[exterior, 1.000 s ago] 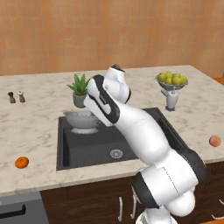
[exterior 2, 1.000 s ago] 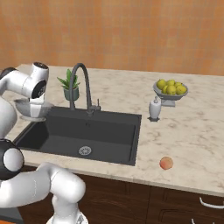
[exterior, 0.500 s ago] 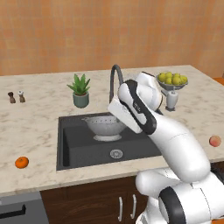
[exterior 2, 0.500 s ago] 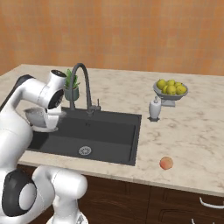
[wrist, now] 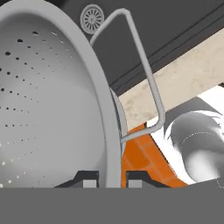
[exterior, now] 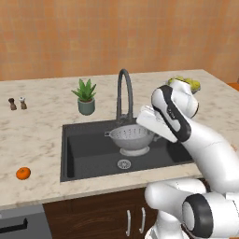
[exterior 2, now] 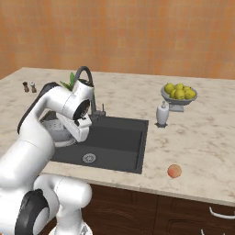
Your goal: Put the colander in the sink, put the peach, orange in the colander, and turn on the sink faucet and pour water over the colander.
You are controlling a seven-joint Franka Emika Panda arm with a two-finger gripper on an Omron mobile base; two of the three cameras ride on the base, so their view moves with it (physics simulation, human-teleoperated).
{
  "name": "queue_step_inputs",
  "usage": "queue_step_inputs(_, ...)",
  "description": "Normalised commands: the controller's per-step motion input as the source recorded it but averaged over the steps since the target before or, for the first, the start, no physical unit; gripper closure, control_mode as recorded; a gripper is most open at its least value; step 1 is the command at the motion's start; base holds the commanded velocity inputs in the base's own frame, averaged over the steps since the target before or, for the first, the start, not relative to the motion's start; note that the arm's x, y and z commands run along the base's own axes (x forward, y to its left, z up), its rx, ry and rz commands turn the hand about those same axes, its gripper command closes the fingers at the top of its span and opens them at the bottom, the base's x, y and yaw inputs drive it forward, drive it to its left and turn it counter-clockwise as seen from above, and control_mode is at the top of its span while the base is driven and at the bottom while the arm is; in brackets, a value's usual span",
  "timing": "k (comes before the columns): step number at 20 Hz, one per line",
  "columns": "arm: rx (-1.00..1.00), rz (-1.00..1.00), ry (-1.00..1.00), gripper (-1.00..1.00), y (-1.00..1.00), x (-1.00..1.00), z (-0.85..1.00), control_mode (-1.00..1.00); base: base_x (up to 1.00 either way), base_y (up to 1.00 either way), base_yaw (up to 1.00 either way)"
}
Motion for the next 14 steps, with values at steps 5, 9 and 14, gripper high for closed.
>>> queue_step_inputs(5,0.02,0.37,0.0,1.0,-0.76,0.04,-0.18,-1.0,0.0,0.0,0.0)
queue_step_inputs(9,0.1,0.38,0.0,1.0,-0.72,0.08,-0.2,-1.0,0.0,0.0,0.0)
queue_step_inputs(14,0.21,0.16,0.0,1.0,-0.46,0.59,-0.21,-1.0,0.0,0.0,0.0)
